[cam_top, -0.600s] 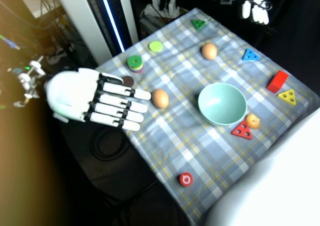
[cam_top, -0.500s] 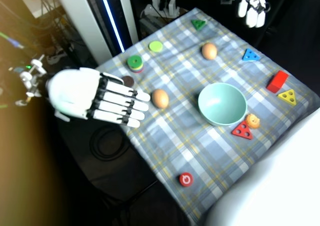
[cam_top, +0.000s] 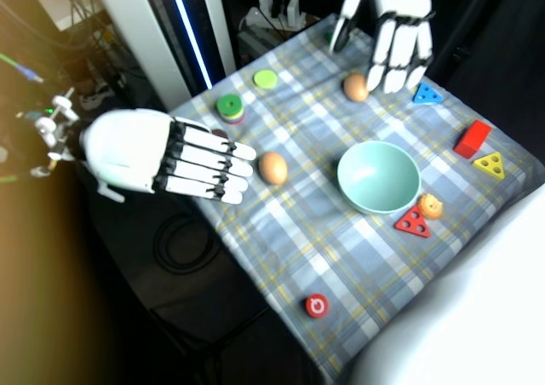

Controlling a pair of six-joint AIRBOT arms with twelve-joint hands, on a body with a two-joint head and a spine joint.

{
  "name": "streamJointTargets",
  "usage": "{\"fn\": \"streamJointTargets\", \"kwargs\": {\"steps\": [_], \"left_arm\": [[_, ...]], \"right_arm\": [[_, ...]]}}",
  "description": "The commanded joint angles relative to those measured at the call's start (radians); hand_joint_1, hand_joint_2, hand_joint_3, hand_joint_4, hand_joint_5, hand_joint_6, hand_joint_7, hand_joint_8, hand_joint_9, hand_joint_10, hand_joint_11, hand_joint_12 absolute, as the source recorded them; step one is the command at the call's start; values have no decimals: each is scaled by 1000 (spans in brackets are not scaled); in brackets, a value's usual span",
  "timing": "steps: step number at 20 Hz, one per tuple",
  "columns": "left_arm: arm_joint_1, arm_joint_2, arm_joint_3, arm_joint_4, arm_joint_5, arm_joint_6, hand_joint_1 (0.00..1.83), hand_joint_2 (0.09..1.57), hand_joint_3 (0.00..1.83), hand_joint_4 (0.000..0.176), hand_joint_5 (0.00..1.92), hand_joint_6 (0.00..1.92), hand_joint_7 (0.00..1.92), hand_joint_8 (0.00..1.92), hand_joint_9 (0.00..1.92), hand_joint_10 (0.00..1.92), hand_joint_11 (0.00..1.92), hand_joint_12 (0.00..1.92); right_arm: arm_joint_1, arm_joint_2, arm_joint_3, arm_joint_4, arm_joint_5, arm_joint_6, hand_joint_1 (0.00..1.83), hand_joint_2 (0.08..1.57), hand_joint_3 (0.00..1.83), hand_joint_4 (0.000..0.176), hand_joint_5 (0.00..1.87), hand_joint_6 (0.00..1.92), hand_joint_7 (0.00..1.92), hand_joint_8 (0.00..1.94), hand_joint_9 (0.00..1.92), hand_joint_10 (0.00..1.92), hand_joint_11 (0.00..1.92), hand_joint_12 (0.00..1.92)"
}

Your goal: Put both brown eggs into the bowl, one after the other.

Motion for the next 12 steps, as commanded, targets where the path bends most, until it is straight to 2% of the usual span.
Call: {"fn": "streamJointTargets", "kwargs": {"steps": [1, 5, 7, 8, 9, 12], "left_arm": [[-17, -3, 14, -7, -88, 8, 810, 910, 2, 176, 387, 3, 445, 3, 463, 5, 0, 635], [-32, -37, 46, -61, -49, 73, 870, 897, 1, 176, 397, 1, 465, 2, 459, 1, 0, 517], [-36, -52, 61, -84, -44, 74, 858, 948, 5, 176, 412, 2, 525, 7, 511, 10, 0, 596], [-40, -58, 68, -89, -36, 74, 807, 991, 11, 176, 409, 0, 530, 4, 512, 7, 0, 562], [-45, -62, 73, -90, -26, 74, 812, 996, 3, 176, 428, 2, 571, 5, 542, 11, 0, 640], [-52, -73, 83, -92, -15, 74, 859, 989, 0, 176, 511, 8, 713, 18, 635, 29, 0, 765]], "right_arm": [[13, 6, 5, 20, 121, 8, 628, 1232, 0, 0, 466, 0, 551, 0, 537, 0, 395, 225], [13, 6, 4, 18, 121, 9, 569, 1236, 2, 0, 471, 1, 568, 4, 566, 6, 449, 236], [12, 6, 4, 19, 120, 9, 661, 1234, 0, 0, 469, 1, 569, 3, 585, 9, 469, 249], [10, 6, 5, 22, 119, 9, 698, 1232, 0, 0, 472, 2, 584, 6, 610, 15, 494, 264], [10, 6, 5, 22, 119, 9, 735, 1227, 0, 0, 486, 6, 595, 8, 619, 14, 493, 268], [10, 6, 6, 23, 118, 9, 696, 1240, 0, 0, 539, 0, 648, 0, 680, 0, 442, 519]]}}
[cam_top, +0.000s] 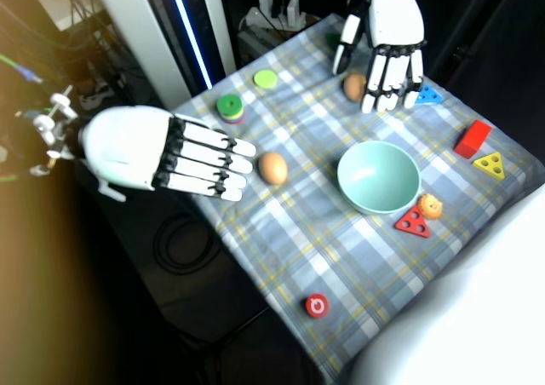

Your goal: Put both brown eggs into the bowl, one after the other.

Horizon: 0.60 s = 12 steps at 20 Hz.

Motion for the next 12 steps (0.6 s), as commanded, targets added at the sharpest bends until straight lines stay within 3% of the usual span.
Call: {"fn": "streamJointTargets", "kwargs": {"steps": [1, 2, 4, 7, 8, 12], "left_arm": [[-14, -9, 2, 17, -83, -1, 858, 1008, 2, 170, 582, 16, 776, 39, 678, 46, 0, 793], [-15, -13, 6, 12, -79, -1, 897, 991, 0, 151, 645, 12, 824, 55, 719, 67, 0, 847], [-16, -17, 9, 4, -76, -1, 927, 990, 1, 139, 698, 2, 881, 94, 791, 124, 47, 858], [-16, -22, 13, 0, -74, -1, 925, 1001, 0, 127, 725, 1, 761, 468, 600, 661, 34, 900], [-17, -23, 15, -3, -71, -1, 924, 1009, 0, 125, 726, 0, 721, 561, 575, 724, 37, 882], [-19, -30, 20, -15, -71, -1, 1053, 1009, 0, 105, 732, 0, 860, 313, 680, 502, 46, 875]], "right_arm": [[10, 6, 4, 27, 118, 8, 697, 1240, 0, 0, 541, 0, 645, 2, 675, 1, 402, 600], [10, 6, 4, 27, 117, 8, 683, 1243, 0, 0, 550, 0, 648, 0, 673, 0, 371, 661], [8, 6, 4, 27, 116, 9, 676, 1239, 0, 0, 561, 0, 706, 1, 743, 3, 387, 787], [8, 8, 4, 27, 116, 9, 660, 1243, 0, 0, 581, 1, 724, 1, 754, 2, 398, 813], [8, 9, 4, 27, 116, 10, 646, 1241, 0, 0, 589, 2, 728, 1, 758, 3, 410, 808], [8, 9, 3, 28, 116, 11, 648, 1236, 0, 0, 602, 1, 778, 3, 814, 7, 439, 882]]}}
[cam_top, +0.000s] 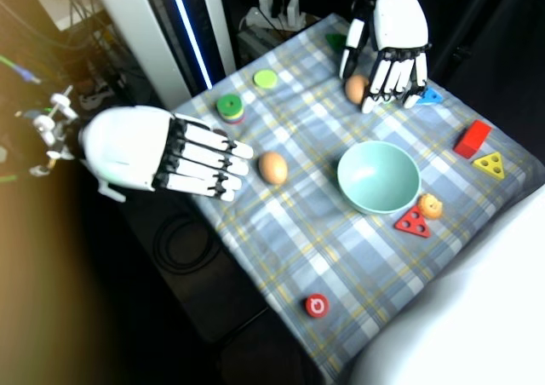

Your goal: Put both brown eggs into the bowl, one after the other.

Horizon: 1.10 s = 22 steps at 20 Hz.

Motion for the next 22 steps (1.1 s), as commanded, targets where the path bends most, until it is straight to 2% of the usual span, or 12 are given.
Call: {"fn": "streamJointTargets", "kwargs": {"steps": [1, 3, 4, 6, 9, 10, 11, 13, 15, 17, 18, 22], "left_arm": [[-10, -14, 5, 6, -60, 0, 1047, 1020, 0, 103, 736, 0, 890, 274, 689, 481, 32, 900], [-15, -24, 12, -5, -64, 0, 1048, 1020, 4, 94, 764, 0, 985, 183, 763, 399, 65, 857], [-17, -26, 14, -8, -67, 0, 1291, 1060, 4, 79, 798, 7, 1030, 757, 815, 370, 73, 831], [-27, -28, 16, -24, -88, -1, 1343, 1090, 0, 85, 852, 1, 998, 974, 867, 345, 138, 759], [-57, -27, 16, -24, -133, -5, 1030, 1083, 11, 173, 1008, 874, 1154, 166, 873, 378, 116, 780], [-70, -27, 19, -20, -150, -15, 1214, 1077, 27, 0, 1001, 905, 1066, 741, 923, 378, 129, 765], [-81, -27, 22, -18, -161, -23, 1243, 1109, 2, 0, 966, 965, 1001, 945, 938, 389, 116, 727], [-92, -28, 27, -18, -174, -26, 1045, 1082, 5, 162, 1026, 891, 1014, 496, 796, 597, 90, 740], [-98, -28, 31, -25, -184, -29, 1040, 1079, 2, 175, 1036, 876, 1080, 371, 726, 752, 89, 786], [-103, -29, 34, -26, -192, -36, 1052, 1075, 1, 154, 1050, 855, 1099, 312, 802, 733, 134, 786], [-106, -30, 35, -26, -193, -36, 1210, 1101, 10, 0, 980, 945, 1011, 853, 801, 749, 128, 790], [-124, -43, 47, -26, -199, -39, 1270, 1087, 0, 0, 1035, 685, 1076, 1017, 871, 654, 145, 842]], "right_arm": [[6, 7, 2, 28, 118, 10, 646, 1233, 0, 0, 613, 4, 791, 6, 827, 10, 453, 898], [5, 7, 2, 29, 118, 11, 700, 1224, 0, 0, 633, 8, 796, 4, 836, 9, 463, 904], [5, 8, 2, 29, 118, 11, 691, 1227, 0, 0, 645, 3, 805, 2, 848, 7, 452, 945], [5, 9, 2, 30, 118, 11, 620, 1238, 4, 0, 637, 0, 776, 0, 815, 0, 404, 935], [3, 10, 2, 31, 118, 11, 669, 1237, 0, 0, 635, 3, 761, 0, 794, 0, 368, 934], [3, 10, 2, 31, 118, 11, 706, 1233, 0, 0, 638, 3, 777, 6, 805, 4, 376, 946], [3, 10, 2, 32, 118, 11, 717, 1232, 0, 0, 634, 1, 774, 3, 799, 2, 365, 948], [3, 10, 2, 32, 118, 11, 750, 1228, 0, 0, 637, 2, 774, 2, 820, 8, 398, 955], [2, 10, 2, 33, 118, 11, 758, 1228, 0, 0, 646, 4, 788, 6, 836, 12, 417, 957], [-1, 10, 2, 36, 118, 11, 817, 1226, 0, 0, 661, 7, 808, 10, 836, 8, 410, 950], [-2, 10, 2, 36, 118, 11, 821, 1228, 0, 0, 656, 4, 819, 12, 852, 14, 434, 960], [-3, 10, 2, 36, 118, 11, 871, 1250, 0, 0, 638, 2, 831, 3, 777, 3, 379, 618]]}}
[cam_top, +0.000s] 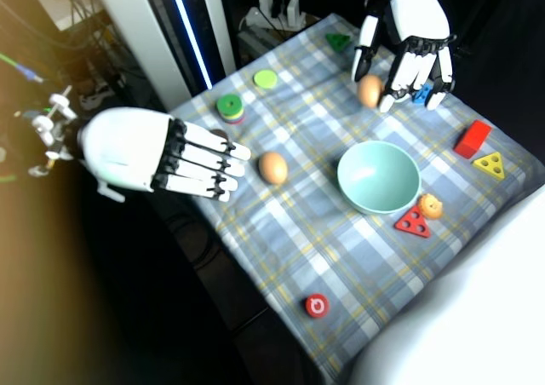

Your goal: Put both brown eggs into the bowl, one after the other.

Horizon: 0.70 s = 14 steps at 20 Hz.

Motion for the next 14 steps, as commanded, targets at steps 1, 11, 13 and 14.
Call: {"fn": "streamJointTargets", "kwargs": {"steps": [1, 11, 13, 14], "left_arm": [[-19, -8, 7, 22, -112, -8, 1268, 1093, 2, 0, 1020, 661, 1061, 1079, 853, 641, 119, 836], [-192, -128, 129, 41, -64, -22, 1276, 1086, 1, 0, 1004, 670, 1087, 1022, 961, 303, 178, 854], [-229, -168, 185, 27, -15, -22, 1243, 1134, 4, 0, 911, 1042, 945, 1059, 945, 236, 89, 952], [-244, -191, 215, 17, 14, -22, 1001, 1177, 6, 106, 837, 1182, 973, 598, 963, 233, 38, 1086]], "right_arm": [[-2, 8, 2, 30, 118, 8, 830, 1255, 0, 0, 630, 0, 827, 1, 769, 1, 396, 528], [-3, 3, 6, 29, 118, 7, 851, 1253, 2, 0, 601, 0, 815, 0, 762, 0, 532, 224], [-3, -2, 9, 28, 118, 7, 859, 1253, 1, 0, 594, 0, 809, 1, 751, 1, 525, 219], [-3, -4, 11, 27, 118, 7, 874, 1248, 0, 0, 586, 0, 805, 0, 748, 0, 517, 212]]}}
